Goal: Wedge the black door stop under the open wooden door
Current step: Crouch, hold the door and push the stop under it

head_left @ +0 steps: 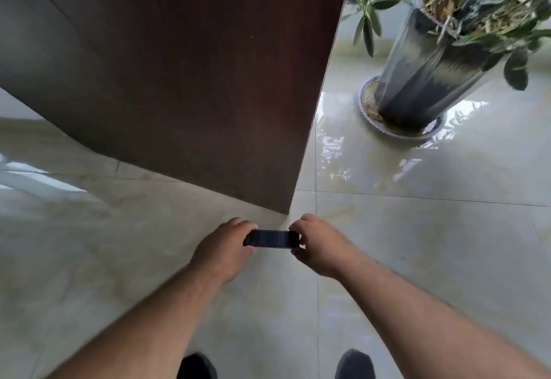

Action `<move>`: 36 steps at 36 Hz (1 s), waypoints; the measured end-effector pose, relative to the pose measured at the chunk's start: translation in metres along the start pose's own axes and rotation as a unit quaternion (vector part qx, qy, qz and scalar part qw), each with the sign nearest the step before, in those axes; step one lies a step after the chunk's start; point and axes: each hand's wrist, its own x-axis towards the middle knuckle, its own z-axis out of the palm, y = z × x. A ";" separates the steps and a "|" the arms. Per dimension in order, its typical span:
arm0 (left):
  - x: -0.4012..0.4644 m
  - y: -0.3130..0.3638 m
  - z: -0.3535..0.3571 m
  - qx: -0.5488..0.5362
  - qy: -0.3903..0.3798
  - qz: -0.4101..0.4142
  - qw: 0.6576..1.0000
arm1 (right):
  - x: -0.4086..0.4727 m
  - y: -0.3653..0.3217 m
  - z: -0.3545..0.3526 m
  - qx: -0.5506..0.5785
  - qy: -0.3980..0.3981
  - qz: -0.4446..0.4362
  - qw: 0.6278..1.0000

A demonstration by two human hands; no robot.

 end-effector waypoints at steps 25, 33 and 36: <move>0.141 -0.124 0.162 -0.026 0.062 0.036 0.997 | 0.153 0.068 0.174 0.017 0.052 0.004 0.998; 0.145 -0.108 0.190 -0.379 0.133 -0.187 0.897 | 0.161 0.060 0.205 0.141 0.096 0.049 0.984; 0.140 -0.102 0.194 -0.468 0.098 -0.216 0.851 | 0.162 0.050 0.215 0.171 0.109 0.044 0.978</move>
